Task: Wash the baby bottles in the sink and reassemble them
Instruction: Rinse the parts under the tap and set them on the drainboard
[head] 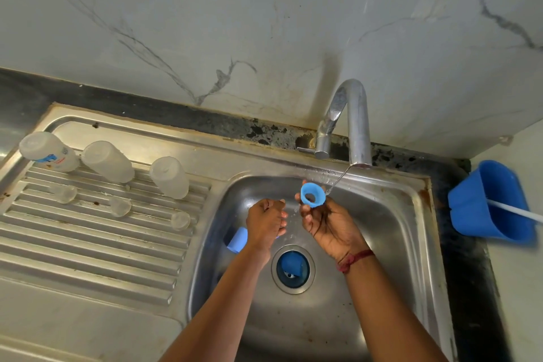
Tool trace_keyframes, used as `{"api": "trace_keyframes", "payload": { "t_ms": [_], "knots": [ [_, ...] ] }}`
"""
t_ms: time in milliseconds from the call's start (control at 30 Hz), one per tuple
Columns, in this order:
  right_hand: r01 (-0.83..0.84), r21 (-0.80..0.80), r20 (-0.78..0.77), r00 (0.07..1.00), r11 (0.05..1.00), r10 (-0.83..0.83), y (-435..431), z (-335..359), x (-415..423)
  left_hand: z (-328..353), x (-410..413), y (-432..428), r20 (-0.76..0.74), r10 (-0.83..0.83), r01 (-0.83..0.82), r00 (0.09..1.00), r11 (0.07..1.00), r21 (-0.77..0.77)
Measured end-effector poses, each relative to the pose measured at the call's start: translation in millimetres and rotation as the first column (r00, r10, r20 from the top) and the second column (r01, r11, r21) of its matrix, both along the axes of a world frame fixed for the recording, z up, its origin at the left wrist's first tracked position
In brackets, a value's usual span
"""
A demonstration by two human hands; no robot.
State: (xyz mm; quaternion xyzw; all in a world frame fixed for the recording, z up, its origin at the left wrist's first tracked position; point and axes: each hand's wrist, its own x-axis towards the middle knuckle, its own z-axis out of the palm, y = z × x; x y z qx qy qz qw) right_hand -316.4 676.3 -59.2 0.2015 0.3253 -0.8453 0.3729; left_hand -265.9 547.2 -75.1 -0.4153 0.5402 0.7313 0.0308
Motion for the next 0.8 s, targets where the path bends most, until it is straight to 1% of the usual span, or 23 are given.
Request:
{"api": "trace_keyframes", "payload": {
  "t_ms": [67,167,233,300,467,667,733,800],
  "knots": [
    [0.070,-0.055,-0.006,0.997,0.996,-0.071,-3,2,-1,2,0,-3,0.003,0.006,-0.006,1.000,1.000,0.004],
    [0.104,-0.034,-0.102,0.989,0.994,-0.107,-4,3,-3,3,-1,-7,-0.009,0.015,-0.015,1.000,1.000,0.015],
    [0.162,-0.068,-0.143,0.975,0.984,-0.170,1,3,-5,3,0,-10,-0.019,0.016,-0.015,1.000,1.000,0.019],
    [0.241,-0.115,-0.146,0.955,0.964,-0.257,7,3,-7,4,0,-10,-0.028,0.011,-0.011,1.000,1.000,0.018],
    [0.293,-0.098,-0.171,0.936,0.951,-0.306,19,-5,-7,7,-2,-3,-0.031,0.007,-0.006,0.999,0.999,0.042],
    [0.203,-0.021,-0.246,0.948,0.979,-0.202,26,-2,-2,12,0,3,-0.055,-0.016,0.020,0.998,0.997,0.070],
    [0.154,0.042,-0.243,0.960,0.987,-0.139,27,-3,0,13,1,3,-0.062,-0.024,0.029,0.998,0.997,0.074],
    [0.116,0.142,-0.233,0.969,0.983,-0.081,27,-6,3,14,1,4,-0.067,-0.039,0.043,0.997,0.996,0.074]
  ]
}}
